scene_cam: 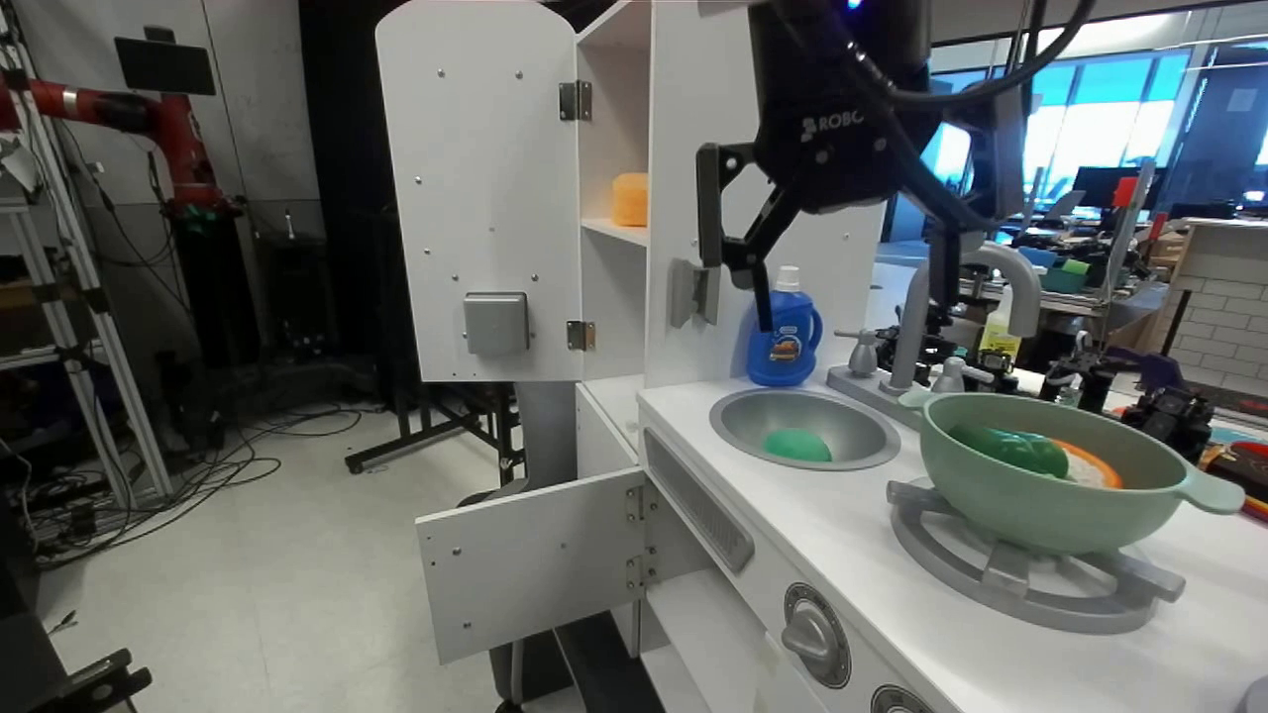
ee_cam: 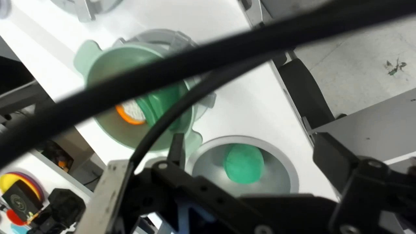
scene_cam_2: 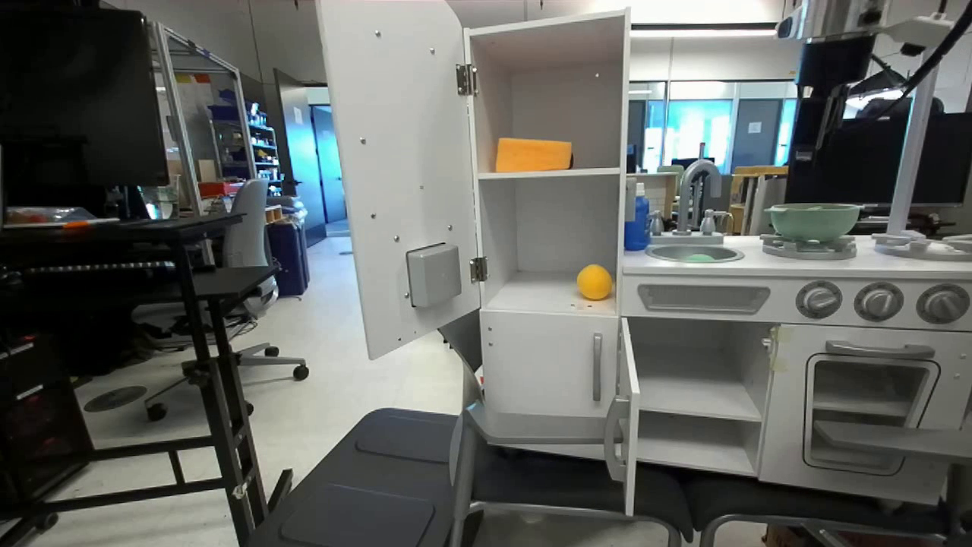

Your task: Open the cupboard and put the yellow and green objects inside.

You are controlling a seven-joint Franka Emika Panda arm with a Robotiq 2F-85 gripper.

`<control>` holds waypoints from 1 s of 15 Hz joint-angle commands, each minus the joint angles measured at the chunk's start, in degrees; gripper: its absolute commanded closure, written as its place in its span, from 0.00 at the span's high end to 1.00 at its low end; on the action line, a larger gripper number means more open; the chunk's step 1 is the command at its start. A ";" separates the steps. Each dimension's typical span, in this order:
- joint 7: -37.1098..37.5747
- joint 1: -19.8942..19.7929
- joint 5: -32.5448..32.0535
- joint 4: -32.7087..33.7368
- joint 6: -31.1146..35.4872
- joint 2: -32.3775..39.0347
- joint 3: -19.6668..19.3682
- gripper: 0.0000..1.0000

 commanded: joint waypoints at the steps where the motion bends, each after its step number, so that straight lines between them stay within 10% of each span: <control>1: -4.81 -0.53 4.37 9.87 -1.27 7.54 2.70 1.00; 15: -9.14 0.80 2.41 50.29 -19.98 38.01 5.40 1.00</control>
